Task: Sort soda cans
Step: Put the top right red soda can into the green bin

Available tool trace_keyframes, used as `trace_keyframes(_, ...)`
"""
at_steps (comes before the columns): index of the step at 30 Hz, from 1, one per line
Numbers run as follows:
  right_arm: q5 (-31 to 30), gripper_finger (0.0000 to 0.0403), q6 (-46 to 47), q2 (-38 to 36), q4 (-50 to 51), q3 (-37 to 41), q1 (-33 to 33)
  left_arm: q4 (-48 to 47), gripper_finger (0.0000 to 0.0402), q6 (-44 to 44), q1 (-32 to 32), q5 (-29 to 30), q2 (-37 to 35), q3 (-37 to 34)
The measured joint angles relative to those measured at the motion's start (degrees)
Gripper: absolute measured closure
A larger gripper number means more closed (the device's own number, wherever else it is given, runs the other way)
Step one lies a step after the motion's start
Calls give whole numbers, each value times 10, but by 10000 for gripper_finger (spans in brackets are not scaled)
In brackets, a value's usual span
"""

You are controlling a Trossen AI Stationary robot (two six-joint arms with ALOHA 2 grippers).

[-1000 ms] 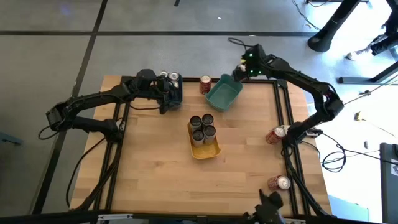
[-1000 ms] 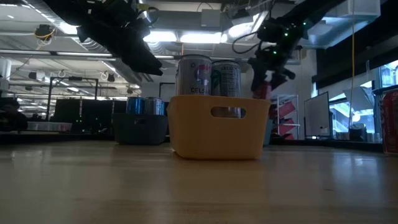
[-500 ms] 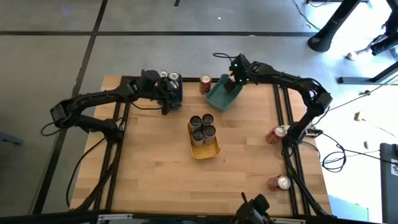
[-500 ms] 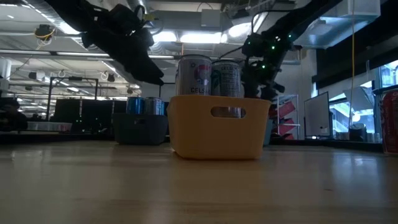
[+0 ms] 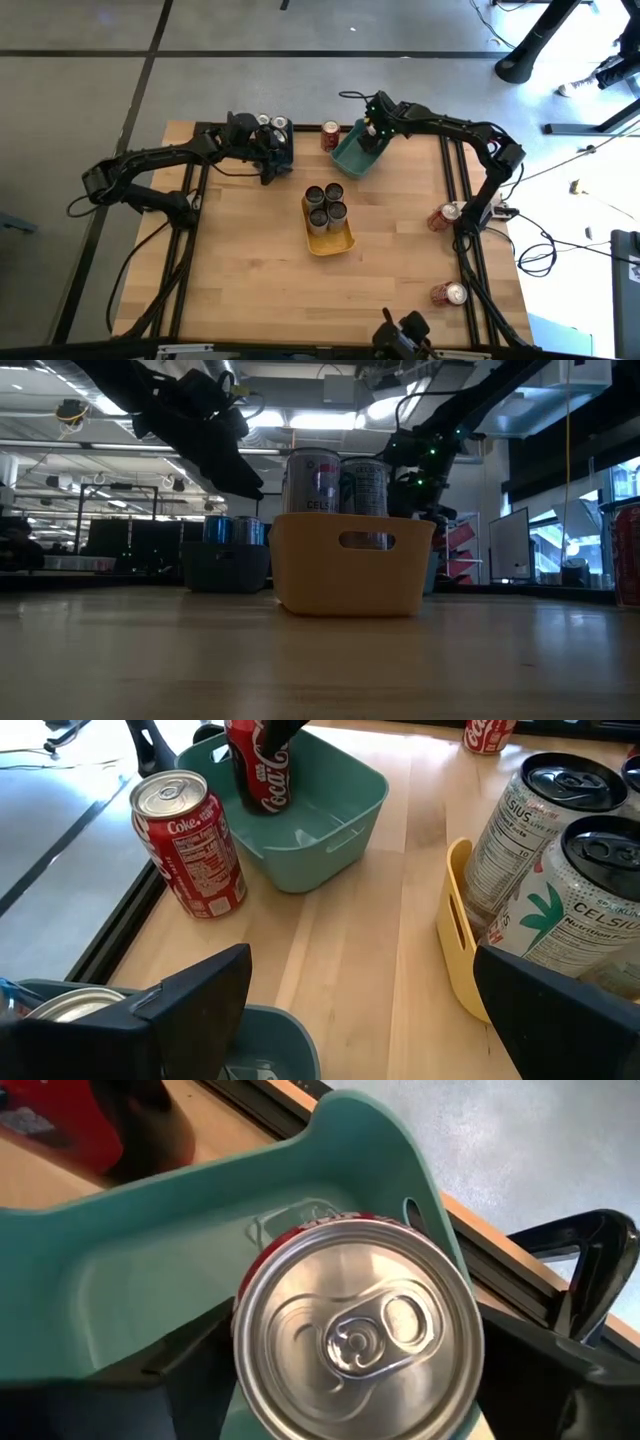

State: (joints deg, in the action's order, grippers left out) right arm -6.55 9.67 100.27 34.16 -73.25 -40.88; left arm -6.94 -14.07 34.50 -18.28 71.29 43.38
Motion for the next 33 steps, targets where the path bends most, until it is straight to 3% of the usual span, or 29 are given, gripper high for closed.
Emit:
trace_keyframes(7, -16, 28, -25, -1, 33, 0, 0, -1, 31, 1, 0, 0, 0, 0)
trace_keyframes(18, -30, 33, -22, -97, 60, 0, 4, -1, 31, 1, 0, 0, 0, 0)
trace_keyframes(27, 16, 33, -8, -123, 78, 0, 93, 2, 31, -2, 0, 0, 0, 0)
trace_keyframes(33, -20, 33, 48, -81, 64, 0, 128, 4, 31, 0, 0, 0, 0, 0)
